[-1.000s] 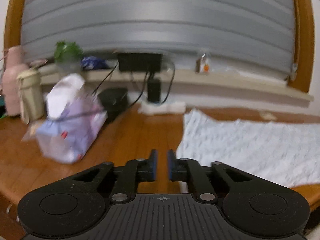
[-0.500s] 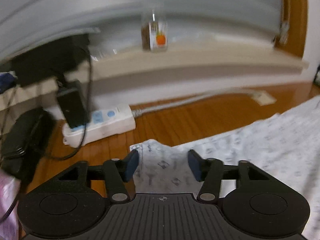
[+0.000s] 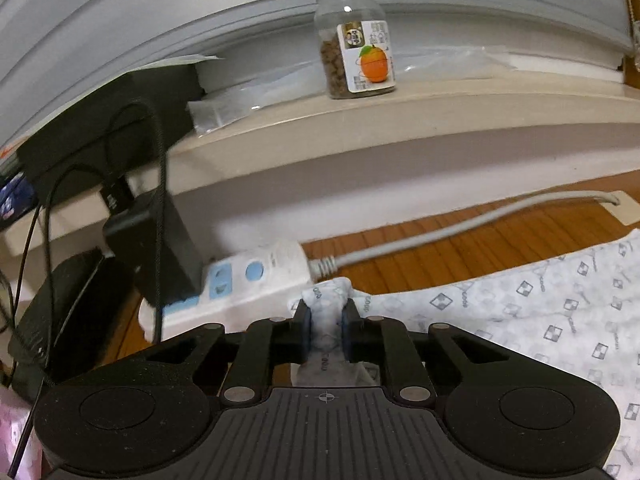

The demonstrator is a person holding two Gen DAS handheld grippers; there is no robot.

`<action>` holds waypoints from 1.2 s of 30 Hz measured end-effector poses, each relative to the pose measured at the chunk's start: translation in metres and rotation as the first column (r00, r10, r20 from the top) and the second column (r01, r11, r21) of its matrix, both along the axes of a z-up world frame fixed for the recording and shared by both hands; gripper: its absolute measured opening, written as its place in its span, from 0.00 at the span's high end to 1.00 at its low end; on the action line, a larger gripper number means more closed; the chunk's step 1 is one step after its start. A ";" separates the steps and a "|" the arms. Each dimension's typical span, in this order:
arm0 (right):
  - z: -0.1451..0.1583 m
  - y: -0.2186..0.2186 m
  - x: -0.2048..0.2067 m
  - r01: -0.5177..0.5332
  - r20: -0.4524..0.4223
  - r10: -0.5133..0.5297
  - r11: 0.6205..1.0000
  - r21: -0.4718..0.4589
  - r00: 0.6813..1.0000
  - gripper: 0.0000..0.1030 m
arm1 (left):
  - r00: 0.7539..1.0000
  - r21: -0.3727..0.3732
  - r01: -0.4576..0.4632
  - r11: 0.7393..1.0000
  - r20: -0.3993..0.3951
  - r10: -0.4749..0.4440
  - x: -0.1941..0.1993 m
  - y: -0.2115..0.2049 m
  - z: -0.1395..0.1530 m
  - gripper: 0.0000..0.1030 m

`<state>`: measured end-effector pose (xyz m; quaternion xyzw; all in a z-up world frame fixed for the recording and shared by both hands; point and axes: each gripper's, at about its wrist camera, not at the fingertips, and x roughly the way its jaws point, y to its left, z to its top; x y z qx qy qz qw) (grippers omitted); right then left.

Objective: Fold clothes

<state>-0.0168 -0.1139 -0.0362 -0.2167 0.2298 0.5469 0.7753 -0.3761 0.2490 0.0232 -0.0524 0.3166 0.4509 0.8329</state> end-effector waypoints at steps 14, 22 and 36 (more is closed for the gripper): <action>0.003 -0.013 -0.021 0.022 0.060 -0.024 0.999 0.033 0.998 0.52 | 0.936 0.028 0.323 0.946 0.136 -0.323 0.053 -0.123 0.029 0.30; 0.012 -0.033 -0.079 -0.131 0.025 0.129 0.989 0.064 0.991 0.74 | 0.826 0.034 0.554 0.832 0.104 -0.554 0.117 -0.170 0.014 0.25; 0.012 -0.009 -0.161 -0.333 0.082 0.333 0.943 -0.018 0.939 0.78 | 0.834 -0.155 0.550 0.821 0.156 -0.529 0.137 -0.127 -0.007 0.25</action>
